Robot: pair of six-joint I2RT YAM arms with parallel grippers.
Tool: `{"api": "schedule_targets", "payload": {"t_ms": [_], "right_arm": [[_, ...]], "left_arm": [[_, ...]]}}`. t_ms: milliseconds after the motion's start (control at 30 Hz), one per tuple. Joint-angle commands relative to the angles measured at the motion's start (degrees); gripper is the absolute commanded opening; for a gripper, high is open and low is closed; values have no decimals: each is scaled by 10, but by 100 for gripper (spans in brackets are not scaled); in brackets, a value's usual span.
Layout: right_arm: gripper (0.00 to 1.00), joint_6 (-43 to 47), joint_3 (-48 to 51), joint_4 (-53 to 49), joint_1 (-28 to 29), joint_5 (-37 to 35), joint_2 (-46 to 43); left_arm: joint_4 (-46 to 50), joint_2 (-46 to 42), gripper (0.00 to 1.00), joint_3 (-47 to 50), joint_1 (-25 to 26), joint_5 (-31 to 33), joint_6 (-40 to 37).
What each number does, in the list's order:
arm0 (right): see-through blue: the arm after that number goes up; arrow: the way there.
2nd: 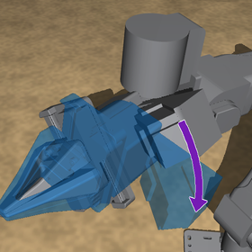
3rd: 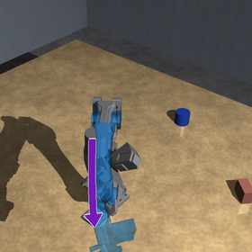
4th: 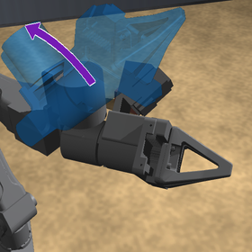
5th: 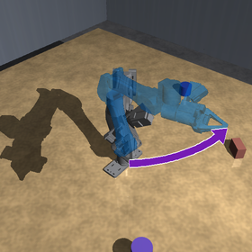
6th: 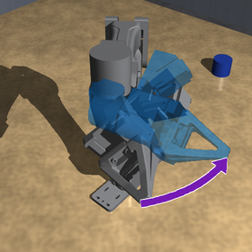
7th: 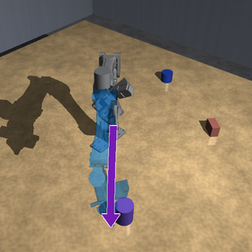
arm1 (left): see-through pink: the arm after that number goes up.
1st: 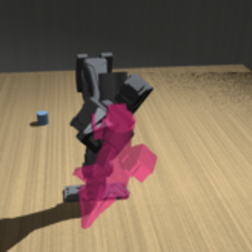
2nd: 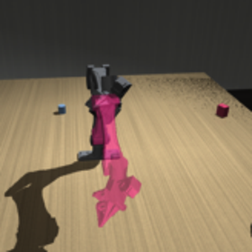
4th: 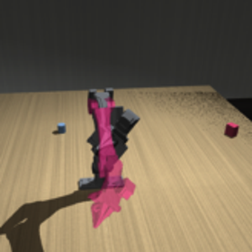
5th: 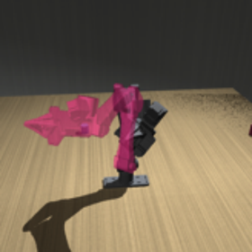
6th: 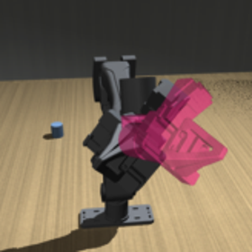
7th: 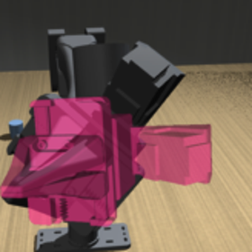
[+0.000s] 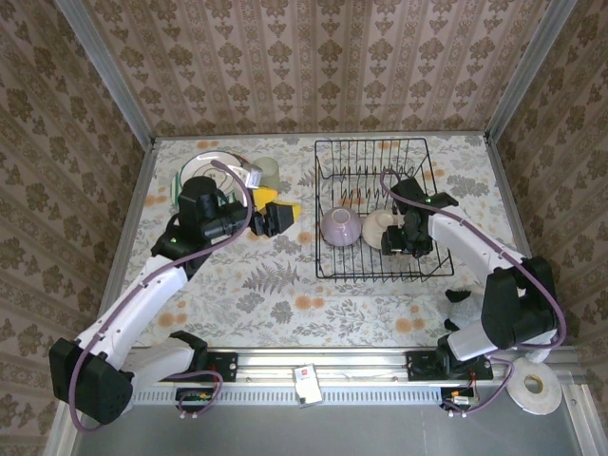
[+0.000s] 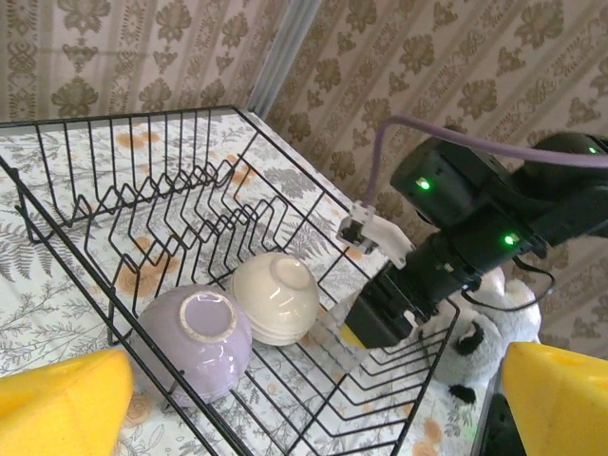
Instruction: Unload the mixed dishes from the dish rack
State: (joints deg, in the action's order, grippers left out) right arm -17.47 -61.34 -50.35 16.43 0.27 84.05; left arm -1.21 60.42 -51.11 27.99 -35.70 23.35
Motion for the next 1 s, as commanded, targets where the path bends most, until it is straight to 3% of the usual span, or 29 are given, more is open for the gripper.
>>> {"api": "schedule_targets", "payload": {"t_ms": [0,167,400,633,800,967], "right_arm": [[37,9,-20,-11,3,60,-39],[35,0,-52,-8,2,119,-82],[31,-29,-97,38,-6,240,-80],[30,-97,-104,152,-31,400,-74],[30,-139,-100,217,-46,465,-70],[30,-171,-79,275,-60,522,-73]], "left_arm": [[-47,-3,100,14,-9,9,34],[-68,20,99,14,-13,-39,52],[-115,88,88,-1,-12,-121,102],[-261,164,86,2,24,-174,197],[-344,221,82,-14,52,-203,261],[-490,271,77,-13,58,-221,367]]}}
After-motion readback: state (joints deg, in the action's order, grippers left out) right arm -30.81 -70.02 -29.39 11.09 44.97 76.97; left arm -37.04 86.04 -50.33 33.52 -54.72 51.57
